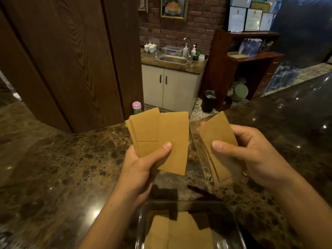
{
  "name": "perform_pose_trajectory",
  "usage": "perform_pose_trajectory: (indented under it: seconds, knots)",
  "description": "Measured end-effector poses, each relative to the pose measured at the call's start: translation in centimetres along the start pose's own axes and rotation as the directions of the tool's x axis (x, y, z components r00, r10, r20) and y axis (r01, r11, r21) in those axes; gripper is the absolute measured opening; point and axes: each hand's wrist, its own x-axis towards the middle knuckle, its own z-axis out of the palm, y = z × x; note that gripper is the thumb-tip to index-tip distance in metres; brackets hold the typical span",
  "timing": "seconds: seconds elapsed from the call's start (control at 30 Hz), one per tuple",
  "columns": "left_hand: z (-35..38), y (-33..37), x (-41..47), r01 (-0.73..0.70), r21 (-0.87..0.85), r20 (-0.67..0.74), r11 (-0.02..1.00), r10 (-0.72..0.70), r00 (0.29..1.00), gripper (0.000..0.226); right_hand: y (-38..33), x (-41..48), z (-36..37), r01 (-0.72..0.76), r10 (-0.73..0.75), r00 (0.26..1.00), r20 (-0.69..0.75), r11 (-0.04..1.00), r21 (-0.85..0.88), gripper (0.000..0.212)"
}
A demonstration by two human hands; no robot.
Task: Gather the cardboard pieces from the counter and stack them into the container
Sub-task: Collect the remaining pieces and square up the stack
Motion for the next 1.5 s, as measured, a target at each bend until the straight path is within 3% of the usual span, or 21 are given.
perform_pose_trajectory:
  seconds: [0.07,0.17,0.23,0.33,0.47,0.53,0.67,0.77,0.97,1.13,1.23,1.33,1.4,1.5]
  knots:
    - [0.1,-0.1,-0.2,-0.017,0.054,0.019,0.998,0.016,1.000,0.058,-0.1,0.4,1.2,-0.103,0.113,0.993,-0.029,0.963,0.250,0.032]
    - [0.4,-0.6,-0.3,-0.051,0.076,0.037,0.996,0.048,0.998,0.052,-0.1,0.7,3.6,-0.136,0.174,0.982,-0.067,0.915,0.381,0.041]
    - [0.7,-0.7,-0.4,-0.082,0.103,-0.008,0.991,0.083,0.996,0.049,0.0,0.7,5.0,-0.080,0.142,0.977,-0.156,0.934,0.347,0.037]
    - [1.0,-0.9,-0.4,-0.176,0.285,-0.089,0.942,0.209,0.974,0.045,0.1,0.5,6.5,0.003,0.076,0.947,-0.313,0.969,0.246,0.023]
    - [1.4,-1.0,-0.3,-0.270,0.472,-0.058,0.839,0.336,0.940,0.027,0.6,0.4,8.0,0.008,0.068,0.945,-0.321,0.973,0.230,0.026]
    - [1.8,-1.2,-0.4,-0.246,0.434,-0.022,0.867,0.283,0.959,0.020,0.8,0.5,8.4,-0.012,0.100,0.957,-0.272,0.952,0.307,0.028]
    - [2.2,-0.9,-1.0,-0.013,0.104,-0.005,0.994,0.014,1.000,0.047,1.2,0.8,8.5,-0.021,0.102,0.961,-0.256,0.953,0.302,0.028]
    - [1.7,-0.7,-1.0,0.059,0.030,0.061,0.998,-0.061,0.996,0.036,1.1,1.0,7.9,-0.015,0.087,0.961,-0.264,0.965,0.262,0.029]
    - [0.9,-0.3,-0.7,0.028,0.055,0.119,0.998,-0.034,0.992,0.034,-0.1,1.6,4.8,0.014,0.035,0.966,-0.255,0.982,0.190,0.037]
    - [0.6,-0.4,-0.2,0.003,-0.046,0.053,0.999,-0.001,0.999,0.061,0.7,1.1,4.7,0.056,0.033,0.932,-0.361,0.971,0.231,0.030]
    - [0.9,-0.2,-0.1,-0.062,-0.072,-0.039,0.995,0.059,0.997,0.052,1.4,0.1,4.9,-0.026,0.079,0.966,-0.245,0.977,0.213,0.037]
    - [0.5,0.1,0.4,-0.078,-0.079,-0.099,0.994,0.070,0.993,0.052,1.6,-1.0,4.8,-0.093,0.099,0.992,-0.081,0.993,0.072,0.030]
    - [0.4,0.1,0.7,-0.090,-0.062,-0.099,0.994,0.084,0.992,0.051,1.3,-1.2,4.3,-0.067,0.067,0.992,-0.108,0.998,0.005,0.029]
    - [-0.1,0.1,0.8,-0.073,0.039,-0.041,0.997,0.075,0.996,0.051,0.5,-1.0,2.9,0.020,-0.004,0.980,-0.198,0.997,0.077,0.029]
